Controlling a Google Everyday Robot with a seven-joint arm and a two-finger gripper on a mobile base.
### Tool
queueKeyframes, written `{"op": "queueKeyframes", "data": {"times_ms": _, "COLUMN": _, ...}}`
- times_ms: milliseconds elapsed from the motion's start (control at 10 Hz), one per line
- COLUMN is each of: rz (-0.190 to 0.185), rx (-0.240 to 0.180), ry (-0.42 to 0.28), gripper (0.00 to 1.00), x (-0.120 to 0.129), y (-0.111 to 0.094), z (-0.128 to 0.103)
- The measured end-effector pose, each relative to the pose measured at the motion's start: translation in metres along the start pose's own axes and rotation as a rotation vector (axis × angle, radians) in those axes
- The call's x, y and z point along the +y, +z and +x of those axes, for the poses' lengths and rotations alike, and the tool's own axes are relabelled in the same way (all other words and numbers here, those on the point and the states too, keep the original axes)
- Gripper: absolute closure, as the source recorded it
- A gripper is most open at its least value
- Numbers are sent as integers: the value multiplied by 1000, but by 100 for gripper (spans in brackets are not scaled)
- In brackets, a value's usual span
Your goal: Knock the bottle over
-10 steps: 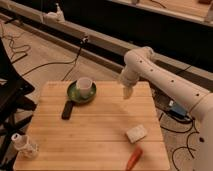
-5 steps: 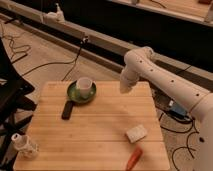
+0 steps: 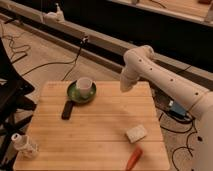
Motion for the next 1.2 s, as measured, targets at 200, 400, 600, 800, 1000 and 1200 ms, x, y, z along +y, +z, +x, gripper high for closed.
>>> {"op": "queueKeyframes", "data": {"times_ms": 200, "rz": -48, "rx": -16, "ry": -99, "gripper": 100, "x": 11, "y": 11, "z": -29}}
{"op": "queueKeyframes", "data": {"times_ms": 400, "rz": -94, "rx": -74, "ry": -187, "gripper": 100, "x": 29, "y": 24, "z": -68}}
{"op": "queueKeyframes", "data": {"times_ms": 600, "rz": -137, "rx": -167, "ry": -305, "gripper": 100, "x": 49, "y": 35, "z": -125}}
{"op": "queueKeyframes", "data": {"times_ms": 800, "rz": -165, "rx": -244, "ry": -418, "gripper": 100, "x": 65, "y": 39, "z": -173}}
{"op": "queueKeyframes", "data": {"times_ms": 1000, "rz": -195, "rx": -306, "ry": -581, "gripper": 100, "x": 83, "y": 37, "z": -227}}
{"op": "queueKeyframes", "data": {"times_ms": 1200, "rz": -209, "rx": -352, "ry": -686, "gripper": 100, "x": 97, "y": 29, "z": -261}}
